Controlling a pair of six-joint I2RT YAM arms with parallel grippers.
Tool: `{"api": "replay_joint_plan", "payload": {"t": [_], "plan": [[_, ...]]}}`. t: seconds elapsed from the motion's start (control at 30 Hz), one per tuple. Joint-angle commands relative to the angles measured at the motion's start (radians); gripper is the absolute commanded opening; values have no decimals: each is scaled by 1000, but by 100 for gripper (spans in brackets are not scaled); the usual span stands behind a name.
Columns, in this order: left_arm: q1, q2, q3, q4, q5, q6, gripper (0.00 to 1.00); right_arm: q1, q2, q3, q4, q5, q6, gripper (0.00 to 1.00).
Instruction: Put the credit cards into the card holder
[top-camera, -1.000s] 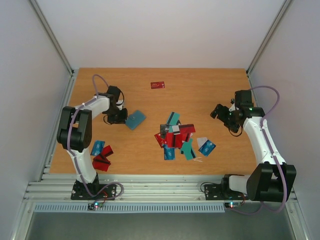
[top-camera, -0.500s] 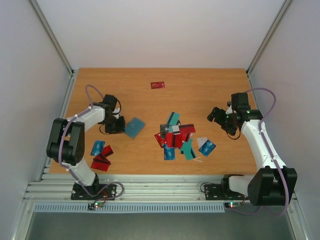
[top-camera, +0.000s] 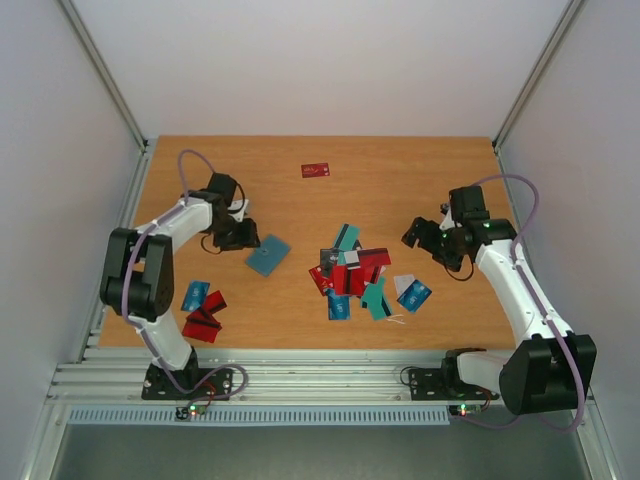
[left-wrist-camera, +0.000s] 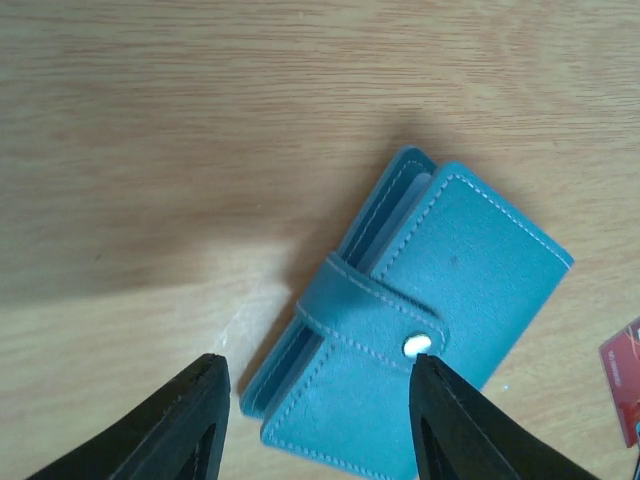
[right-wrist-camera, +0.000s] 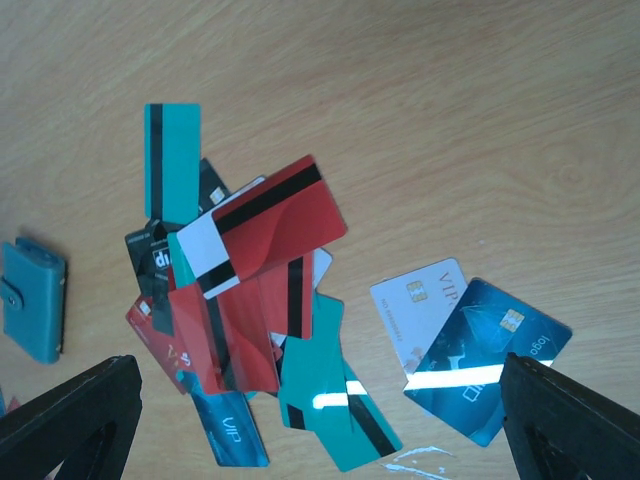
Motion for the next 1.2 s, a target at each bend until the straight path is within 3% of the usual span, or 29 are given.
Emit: {"api": "replay_joint_plan", "payload": {"t": [0.0,0.3,0.7,0.93,1.17], "plan": [[-5,80,51,-8,34,71,51,39,-17,-3,-20,-4,11,98],[-6,81,-22,-12,103,32,47,134,24,25,-14,21,32,98],[-22,-49,-186,25,235,-153,43,298,136,90,36,46,52,99],[-24,-202,-164,3,59,-73,42,351,217,92,191,-161,34,99],[-24,-184,-157,90,12,-72,41,369,341,167,270,-256,26,98]]}}
